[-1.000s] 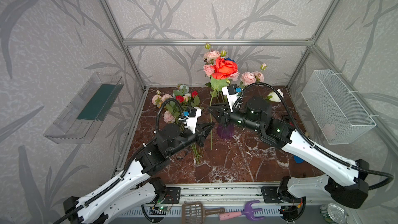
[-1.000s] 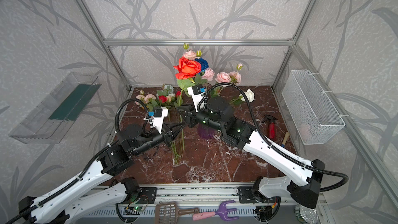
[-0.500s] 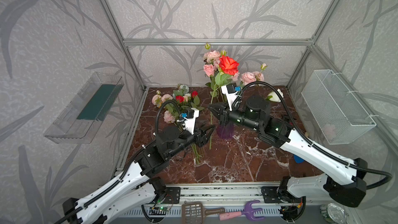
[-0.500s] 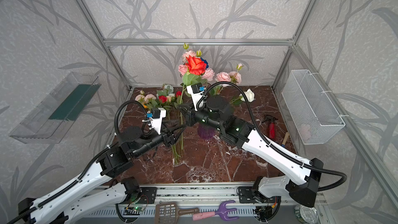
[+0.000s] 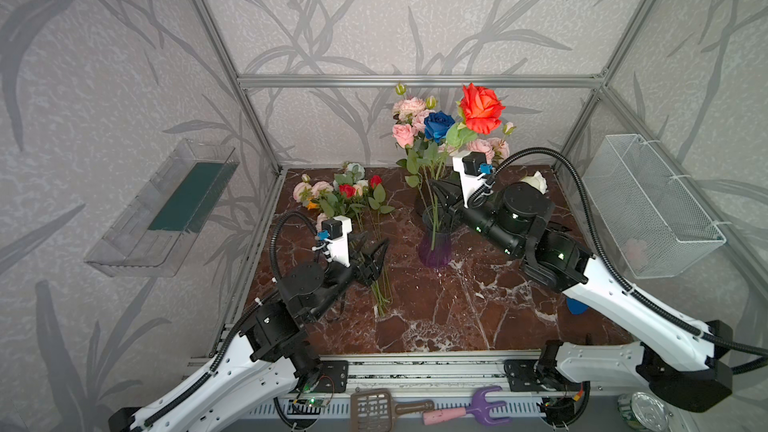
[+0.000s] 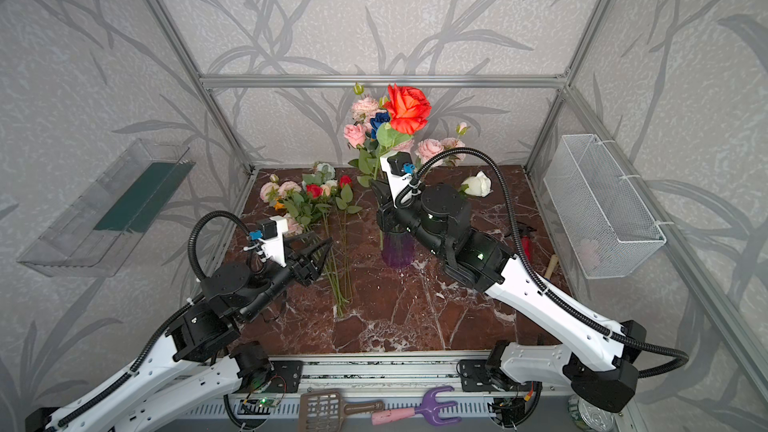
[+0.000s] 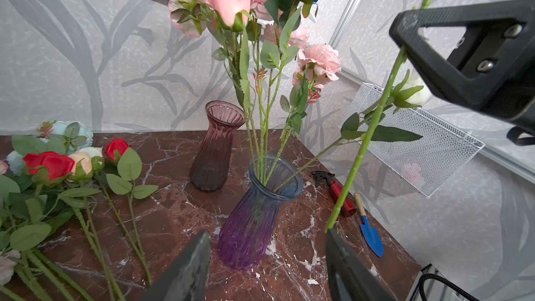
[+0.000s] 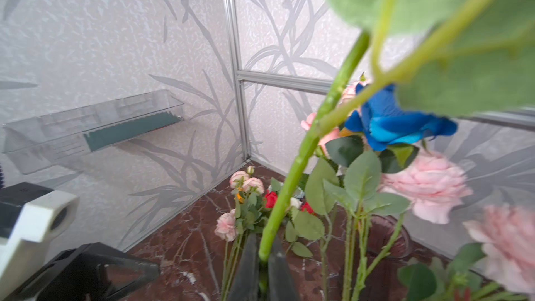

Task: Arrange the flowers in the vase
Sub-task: 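Lift the red rose over the vase with the right gripper while the left gripper withdraws, then lower the red rose stem into the vase with the right gripper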

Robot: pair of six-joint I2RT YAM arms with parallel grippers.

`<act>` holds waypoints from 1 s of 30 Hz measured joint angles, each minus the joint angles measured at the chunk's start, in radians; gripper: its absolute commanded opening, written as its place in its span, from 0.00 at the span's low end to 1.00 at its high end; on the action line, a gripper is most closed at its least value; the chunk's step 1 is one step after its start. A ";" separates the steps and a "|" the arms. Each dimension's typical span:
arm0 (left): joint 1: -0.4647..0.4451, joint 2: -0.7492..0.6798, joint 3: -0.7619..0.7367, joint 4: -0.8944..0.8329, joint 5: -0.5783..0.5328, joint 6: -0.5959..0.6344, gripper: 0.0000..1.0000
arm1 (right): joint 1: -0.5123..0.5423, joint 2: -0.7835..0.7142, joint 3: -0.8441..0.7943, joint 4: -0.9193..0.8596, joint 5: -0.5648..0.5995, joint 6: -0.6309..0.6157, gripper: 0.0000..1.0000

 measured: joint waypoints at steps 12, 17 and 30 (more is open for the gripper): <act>0.000 -0.006 -0.014 -0.007 -0.032 0.000 0.64 | -0.092 0.069 -0.042 0.159 0.092 -0.112 0.05; 0.000 -0.011 -0.023 -0.010 -0.040 0.000 0.64 | -0.097 0.088 -0.108 0.175 0.092 -0.108 0.06; 0.000 0.000 -0.032 -0.016 -0.053 0.000 0.64 | -0.097 0.085 -0.211 0.106 0.140 -0.040 0.37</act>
